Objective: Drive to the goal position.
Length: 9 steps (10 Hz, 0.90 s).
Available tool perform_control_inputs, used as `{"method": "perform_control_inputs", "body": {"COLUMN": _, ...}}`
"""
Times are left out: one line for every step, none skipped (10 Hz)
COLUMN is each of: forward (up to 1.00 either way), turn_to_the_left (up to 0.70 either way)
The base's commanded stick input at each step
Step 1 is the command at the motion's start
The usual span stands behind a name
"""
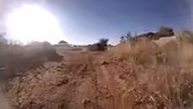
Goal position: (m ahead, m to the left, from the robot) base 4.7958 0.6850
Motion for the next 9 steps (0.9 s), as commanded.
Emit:
{"method": "perform_control_inputs", "body": {"forward": 0.50, "turn_to_the_left": 0.00}}
{"method": "perform_control_inputs", "body": {"forward": 0.50, "turn_to_the_left": 0.00}}
{"method": "perform_control_inputs", "body": {"forward": 0.50, "turn_to_the_left": 0.00}}
{"method": "perform_control_inputs", "body": {"forward": 0.50, "turn_to_the_left": 0.00}}
{"method": "perform_control_inputs", "body": {"forward": 0.50, "turn_to_the_left": 0.00}}
{"method": "perform_control_inputs", "body": {"forward": 0.50, "turn_to_the_left": 0.00}}
{"method": "perform_control_inputs", "body": {"forward": 0.50, "turn_to_the_left": 0.00}}
{"method": "perform_control_inputs", "body": {"forward": 0.50, "turn_to_the_left": 0.00}}
{"method": "perform_control_inputs", "body": {"forward": 0.50, "turn_to_the_left": 0.00}}
